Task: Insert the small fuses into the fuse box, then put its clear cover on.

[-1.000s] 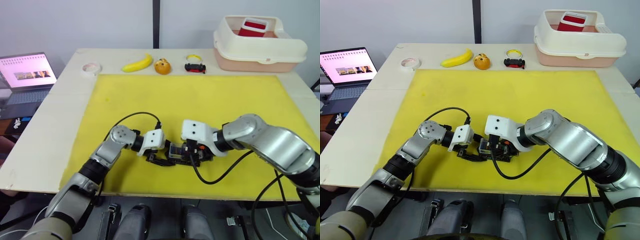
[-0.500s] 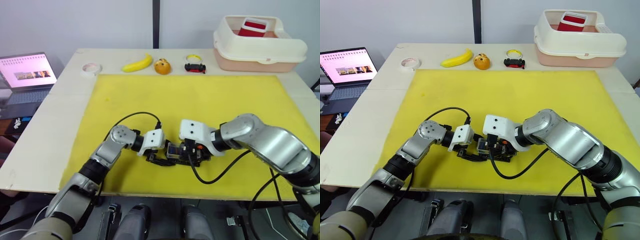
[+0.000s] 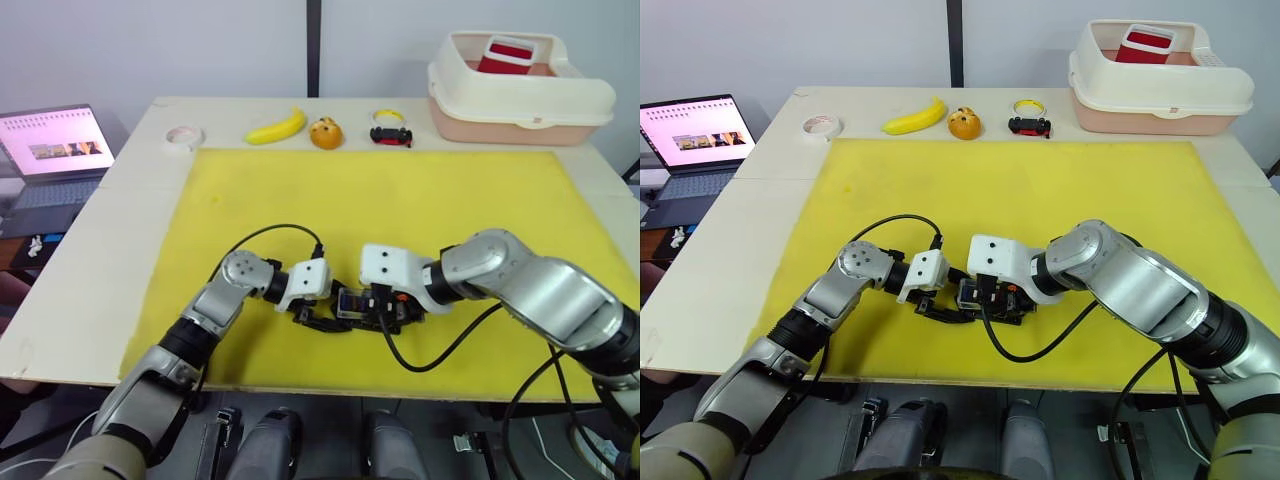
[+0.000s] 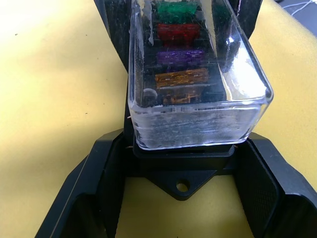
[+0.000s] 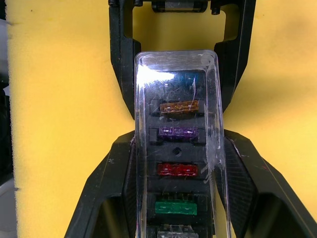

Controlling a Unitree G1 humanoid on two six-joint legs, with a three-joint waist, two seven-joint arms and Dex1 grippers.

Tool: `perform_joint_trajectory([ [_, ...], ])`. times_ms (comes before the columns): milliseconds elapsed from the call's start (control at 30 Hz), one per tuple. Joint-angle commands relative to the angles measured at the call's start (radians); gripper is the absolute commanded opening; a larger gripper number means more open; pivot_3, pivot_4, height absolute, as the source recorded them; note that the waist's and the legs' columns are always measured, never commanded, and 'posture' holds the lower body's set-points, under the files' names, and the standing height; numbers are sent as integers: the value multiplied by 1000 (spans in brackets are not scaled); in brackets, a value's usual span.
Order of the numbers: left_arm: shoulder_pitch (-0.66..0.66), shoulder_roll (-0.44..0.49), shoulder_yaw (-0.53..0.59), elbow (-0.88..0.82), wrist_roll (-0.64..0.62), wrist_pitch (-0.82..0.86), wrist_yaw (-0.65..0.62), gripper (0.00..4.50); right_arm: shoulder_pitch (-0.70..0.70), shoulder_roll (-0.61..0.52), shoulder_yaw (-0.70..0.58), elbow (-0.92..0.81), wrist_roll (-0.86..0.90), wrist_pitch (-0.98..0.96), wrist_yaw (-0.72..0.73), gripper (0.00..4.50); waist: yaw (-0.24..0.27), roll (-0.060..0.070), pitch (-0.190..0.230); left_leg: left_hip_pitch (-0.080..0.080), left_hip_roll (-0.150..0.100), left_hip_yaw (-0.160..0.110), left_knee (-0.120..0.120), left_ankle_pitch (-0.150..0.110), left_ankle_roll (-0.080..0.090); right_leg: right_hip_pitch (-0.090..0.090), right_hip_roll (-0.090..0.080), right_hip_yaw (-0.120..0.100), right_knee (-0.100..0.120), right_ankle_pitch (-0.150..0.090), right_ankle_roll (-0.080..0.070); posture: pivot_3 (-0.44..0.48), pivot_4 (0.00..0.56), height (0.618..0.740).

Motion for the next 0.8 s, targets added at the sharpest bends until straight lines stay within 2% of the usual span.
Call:
perform_joint_trajectory([
  [33, 6, -3, 3, 6, 26, 6, 16, 2538, -5, 13, 9, 0, -2, 36, -11, 1690, 0, 0, 0, 0, 0, 0, 0, 0, 0, 0, 0, 0, 0, 0, 0, 0, 150, 740],
  [267, 9, -1, 4, 2, 26, 8, 14, 2538, -2, 61, 11, 1, 0, 85, -49, 1690, -1, 0, -1, 0, 0, 0, 0, 0, 0, 0, 0, 0, 0, 0, 0, 0, 150, 740],
  [800, 4, -9, 2, 13, 34, 1, 17, 2538, 0, 6, 36, -36, -11, 79, -35, 1690, 1, 0, -1, 1, 0, 0, 0, 0, 0, 1, 0, 0, 0, 0, 0, 0, 150, 740],
])
